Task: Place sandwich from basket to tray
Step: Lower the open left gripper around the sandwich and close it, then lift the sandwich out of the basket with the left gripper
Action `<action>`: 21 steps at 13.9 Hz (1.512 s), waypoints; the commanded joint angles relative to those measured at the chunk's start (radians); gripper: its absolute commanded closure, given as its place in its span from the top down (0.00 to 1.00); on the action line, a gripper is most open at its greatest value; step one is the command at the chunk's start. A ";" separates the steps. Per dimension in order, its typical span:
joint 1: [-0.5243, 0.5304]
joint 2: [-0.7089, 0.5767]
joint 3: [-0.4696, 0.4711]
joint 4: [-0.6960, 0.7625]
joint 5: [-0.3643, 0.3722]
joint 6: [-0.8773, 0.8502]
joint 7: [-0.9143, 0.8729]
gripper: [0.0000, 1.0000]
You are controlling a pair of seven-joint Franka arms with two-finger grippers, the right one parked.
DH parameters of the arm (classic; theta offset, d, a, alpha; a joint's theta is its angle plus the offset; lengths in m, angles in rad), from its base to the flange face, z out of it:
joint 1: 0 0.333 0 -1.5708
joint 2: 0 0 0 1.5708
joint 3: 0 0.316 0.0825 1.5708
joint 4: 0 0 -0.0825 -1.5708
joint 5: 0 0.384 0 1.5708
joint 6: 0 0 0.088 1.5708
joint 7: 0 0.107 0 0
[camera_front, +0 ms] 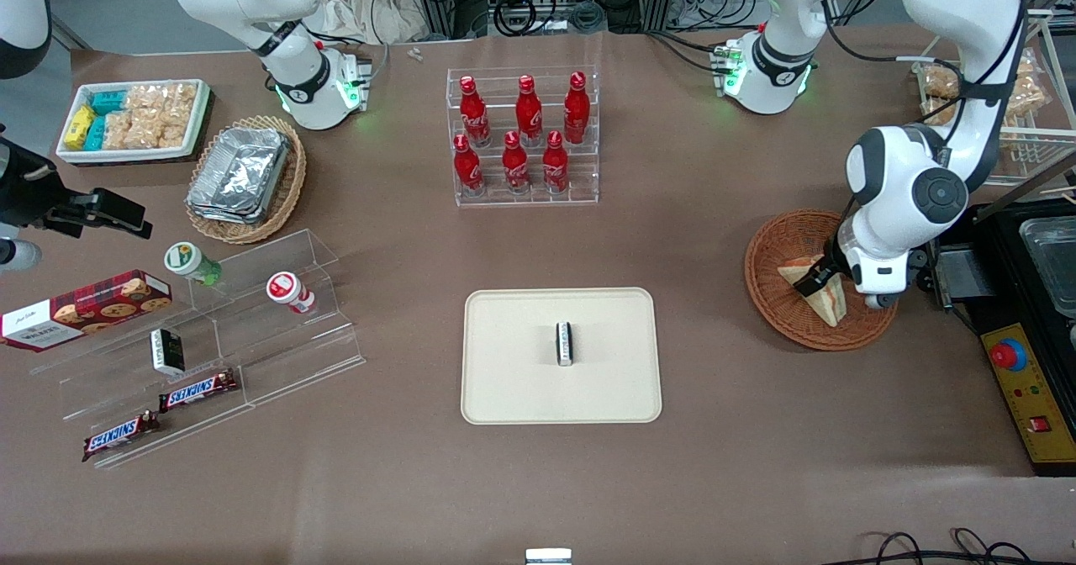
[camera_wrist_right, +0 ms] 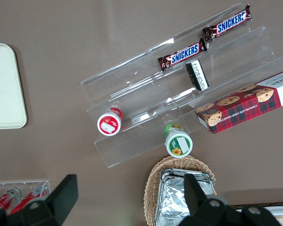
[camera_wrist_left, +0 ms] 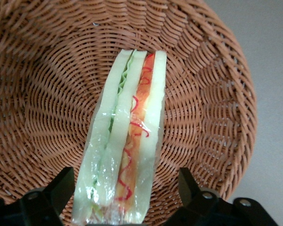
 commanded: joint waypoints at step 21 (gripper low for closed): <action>-0.002 -0.163 -0.128 0.683 0.029 -0.836 0.381 0.00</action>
